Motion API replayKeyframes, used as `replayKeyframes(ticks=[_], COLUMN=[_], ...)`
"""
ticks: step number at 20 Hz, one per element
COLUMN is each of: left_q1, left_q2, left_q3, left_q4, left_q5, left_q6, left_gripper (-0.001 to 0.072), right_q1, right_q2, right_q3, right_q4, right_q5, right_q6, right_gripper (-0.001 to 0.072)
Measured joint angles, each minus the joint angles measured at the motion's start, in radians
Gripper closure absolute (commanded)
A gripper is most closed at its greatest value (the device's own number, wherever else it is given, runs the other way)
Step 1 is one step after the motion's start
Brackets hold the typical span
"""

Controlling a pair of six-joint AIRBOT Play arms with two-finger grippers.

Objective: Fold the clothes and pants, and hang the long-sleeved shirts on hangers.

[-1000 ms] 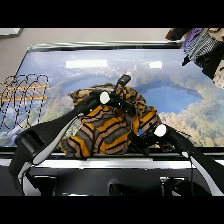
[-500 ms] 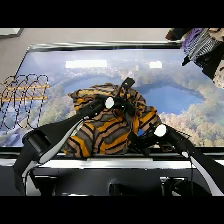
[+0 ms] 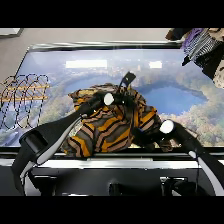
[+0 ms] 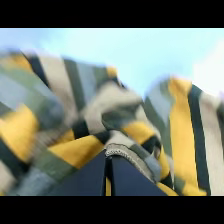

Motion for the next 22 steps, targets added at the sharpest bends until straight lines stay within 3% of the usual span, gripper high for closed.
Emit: replayKeyframes(ticks=[6, 12, 19, 22], left_q1=[0.109, 0.23, 0.322, 0.338], left_q2=[0.056, 0.263, 0.556, 0.646], left_q3=[0.218, 0.264, 0.232, 0.228], left_q4=[0.006, 0.014, 0.018, 0.056], left_q5=[-0.068, -0.081, -0.095, -0.167], left_q6=[-0.003, -0.019, -0.037, -0.137], left_gripper=[0.0691, 0.0691, 0.0691, 0.0691], right_q1=[-0.158, -0.183, -0.186, -0.178], right_q2=[0.009, -0.041, -0.058, -0.062], right_q3=[0.446, 0.963, 1.281, 1.318], right_q4=[-0.134, -0.183, -0.013, 0.066], right_q5=[0.069, 0.146, 0.105, 0.094], right_q6=[-0.064, -0.15, -0.286, -0.331], right_gripper=[0.0684, 0.0684, 0.0684, 0.0684])
